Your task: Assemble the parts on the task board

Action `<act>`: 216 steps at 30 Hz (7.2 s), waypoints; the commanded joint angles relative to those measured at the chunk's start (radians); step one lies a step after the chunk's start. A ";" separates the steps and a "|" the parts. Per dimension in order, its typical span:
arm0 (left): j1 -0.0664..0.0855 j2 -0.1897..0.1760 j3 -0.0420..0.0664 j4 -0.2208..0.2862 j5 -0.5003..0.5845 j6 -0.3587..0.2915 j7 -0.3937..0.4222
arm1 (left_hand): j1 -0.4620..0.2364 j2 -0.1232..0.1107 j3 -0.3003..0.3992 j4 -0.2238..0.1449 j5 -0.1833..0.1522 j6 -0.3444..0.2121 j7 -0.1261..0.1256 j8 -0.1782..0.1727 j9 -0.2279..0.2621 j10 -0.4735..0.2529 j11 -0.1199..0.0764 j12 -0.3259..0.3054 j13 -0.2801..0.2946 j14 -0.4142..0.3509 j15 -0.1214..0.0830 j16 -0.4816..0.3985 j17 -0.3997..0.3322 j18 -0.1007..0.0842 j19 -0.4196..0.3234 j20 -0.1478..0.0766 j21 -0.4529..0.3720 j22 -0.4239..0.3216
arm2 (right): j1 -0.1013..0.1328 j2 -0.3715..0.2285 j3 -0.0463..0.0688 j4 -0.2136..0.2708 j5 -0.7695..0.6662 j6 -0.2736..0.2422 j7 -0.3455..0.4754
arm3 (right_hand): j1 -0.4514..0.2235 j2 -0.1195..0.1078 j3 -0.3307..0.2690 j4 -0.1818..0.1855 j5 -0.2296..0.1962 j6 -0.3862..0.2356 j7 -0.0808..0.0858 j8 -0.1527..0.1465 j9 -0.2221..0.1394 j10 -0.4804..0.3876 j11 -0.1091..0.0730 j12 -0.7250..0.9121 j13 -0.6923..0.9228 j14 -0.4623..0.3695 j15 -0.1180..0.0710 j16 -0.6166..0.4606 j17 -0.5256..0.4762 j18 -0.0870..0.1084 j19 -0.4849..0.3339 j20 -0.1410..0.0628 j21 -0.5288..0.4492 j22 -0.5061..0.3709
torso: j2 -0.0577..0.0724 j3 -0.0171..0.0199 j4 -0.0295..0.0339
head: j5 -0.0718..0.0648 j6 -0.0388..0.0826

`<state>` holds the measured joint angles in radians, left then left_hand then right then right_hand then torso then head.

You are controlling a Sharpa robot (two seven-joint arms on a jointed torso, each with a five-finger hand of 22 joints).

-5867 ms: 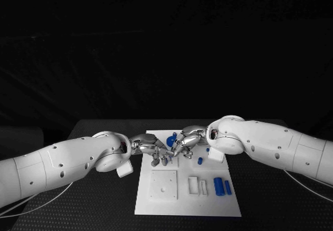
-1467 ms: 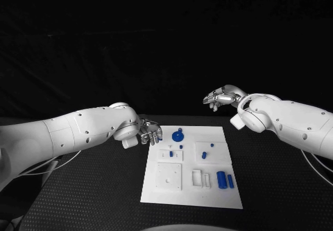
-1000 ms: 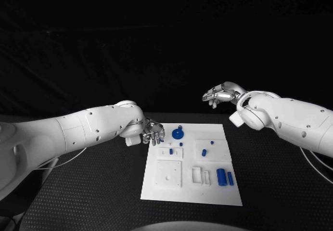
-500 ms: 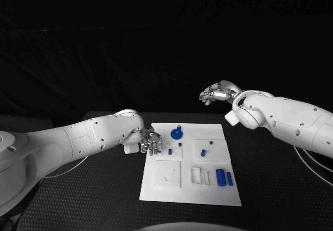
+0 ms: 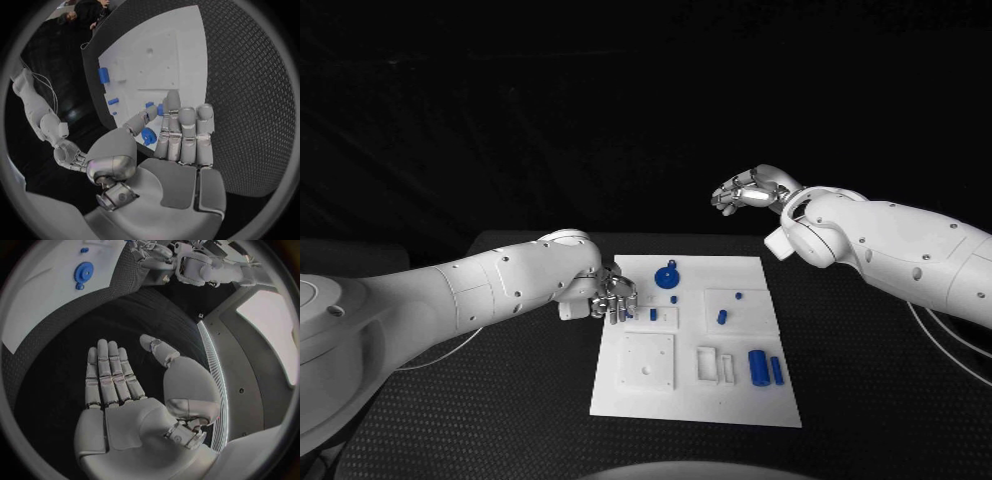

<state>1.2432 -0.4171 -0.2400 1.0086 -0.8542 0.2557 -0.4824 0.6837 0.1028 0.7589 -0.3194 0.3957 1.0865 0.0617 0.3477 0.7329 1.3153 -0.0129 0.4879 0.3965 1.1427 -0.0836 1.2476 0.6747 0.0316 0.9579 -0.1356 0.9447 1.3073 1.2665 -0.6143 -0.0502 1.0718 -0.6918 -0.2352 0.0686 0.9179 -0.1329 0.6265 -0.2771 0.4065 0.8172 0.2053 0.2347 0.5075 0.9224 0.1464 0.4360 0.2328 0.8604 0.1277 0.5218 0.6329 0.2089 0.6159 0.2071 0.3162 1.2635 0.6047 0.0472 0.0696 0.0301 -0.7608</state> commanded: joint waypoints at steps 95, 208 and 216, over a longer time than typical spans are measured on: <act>-0.047 0.086 0.002 -0.098 -0.110 -0.024 0.050 | 0.015 0.011 0.064 0.025 -0.007 0.001 -0.004 -0.007 0.032 0.017 -0.031 0.037 0.066 0.053 -0.067 0.057 -0.009 0.025 0.009 -0.107 0.064 0.022 | 0.000 0.005 0.001 0.018 0.004 0.006 0.010 | 0.017 0.005 -0.004 0.000 0.006 -0.006 0.000 0.012 -0.010 0.022 0.001 -0.017 -0.043 0.004 0.007 -0.013 -0.018 -0.008 0.000 0.001 -0.026 0.016 | 0.001 0.0003 0.0011 | -0.019 0.000; -0.075 0.114 0.002 -0.157 -0.144 -0.044 0.043 | -0.012 -0.068 -0.067 0.101 -0.171 -0.047 0.013 -0.065 0.028 -0.005 -0.021 0.057 0.115 0.048 -0.059 0.083 -0.053 0.030 0.015 -0.101 0.070 0.014 | 0.000 0.006 0.001 0.021 0.006 0.020 0.004 | 0.019 0.005 -0.006 0.000 0.007 -0.006 0.000 0.015 -0.014 0.026 0.002 -0.020 -0.058 0.002 0.008 -0.015 -0.024 -0.010 0.000 0.001 -0.035 0.024 | 0.001 -0.0001 0.0012 | -0.026 -0.010; -0.075 0.111 0.002 -0.159 -0.144 -0.051 0.044 | -0.028 -0.115 -0.128 0.129 -0.219 -0.058 0.013 -0.074 0.024 -0.015 -0.021 0.065 0.139 0.044 -0.059 0.089 -0.062 0.036 0.009 -0.101 0.063 0.011 | 0.000 0.005 0.001 0.021 0.006 0.020 0.004 | 0.019 0.004 -0.006 -0.001 0.007 -0.007 0.000 0.014 -0.015 0.025 0.003 -0.021 -0.061 0.001 0.009 -0.015 -0.025 -0.010 -0.001 0.001 -0.037 0.025 | 0.001 -0.0003 0.0011 | -0.027 -0.007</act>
<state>1.1746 -0.3047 -0.2345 0.8528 -0.9895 0.2203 -0.4257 0.6583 -0.0022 0.6330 -0.1909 0.1798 1.0395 0.0727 0.2758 0.7581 1.3075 -0.0373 0.5474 0.5350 1.1810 -0.1347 1.3322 0.6137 0.0785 0.9740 -0.1443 1.0125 1.3073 1.2665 -0.6091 -0.0502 1.0921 -0.6862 -0.2278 0.0675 0.9297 -0.1290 0.6266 -0.2771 0.4105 0.8163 0.2062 0.2435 0.4932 0.9438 0.1465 0.4208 0.1736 0.8647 0.1303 0.5103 0.6089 0.2090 0.6162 0.2069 0.2823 1.2873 0.6056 0.0473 0.0708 0.0031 -0.7690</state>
